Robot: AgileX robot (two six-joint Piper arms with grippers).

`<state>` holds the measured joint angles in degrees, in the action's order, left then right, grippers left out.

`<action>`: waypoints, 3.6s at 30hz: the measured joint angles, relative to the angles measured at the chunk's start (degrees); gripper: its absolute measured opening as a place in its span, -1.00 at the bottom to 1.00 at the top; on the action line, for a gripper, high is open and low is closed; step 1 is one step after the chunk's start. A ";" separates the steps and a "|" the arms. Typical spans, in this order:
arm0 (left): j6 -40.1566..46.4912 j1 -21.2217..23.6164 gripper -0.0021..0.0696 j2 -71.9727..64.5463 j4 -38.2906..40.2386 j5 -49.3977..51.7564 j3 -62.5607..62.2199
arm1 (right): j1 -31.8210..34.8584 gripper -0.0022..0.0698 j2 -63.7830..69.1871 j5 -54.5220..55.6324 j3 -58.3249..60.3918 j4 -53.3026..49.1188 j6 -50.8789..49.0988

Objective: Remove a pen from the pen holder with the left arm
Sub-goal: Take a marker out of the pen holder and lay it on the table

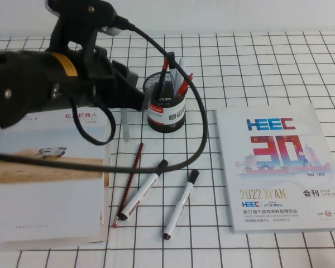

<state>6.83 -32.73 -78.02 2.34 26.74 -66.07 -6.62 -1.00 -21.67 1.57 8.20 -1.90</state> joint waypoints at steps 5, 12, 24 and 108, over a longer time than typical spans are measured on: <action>-0.28 0.00 -0.83 -3.93 2.22 17.59 -7.49 | 0.00 -0.98 0.00 0.00 0.00 0.00 0.00; -0.76 -1.67 -0.83 -13.90 4.07 35.97 -16.70 | 0.00 -0.98 0.00 0.00 0.00 0.00 0.00; -0.40 -7.68 -0.83 -28.46 4.80 43.29 -24.62 | 0.00 -0.98 0.00 0.00 0.00 0.00 0.00; -10.30 -9.55 -0.94 44.13 -10.01 1.63 31.84 | 0.00 -0.98 0.00 0.00 0.00 0.00 0.00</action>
<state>-3.47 -42.28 -33.89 -7.67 28.37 -34.22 -6.62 -1.00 -21.67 1.57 8.20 -1.90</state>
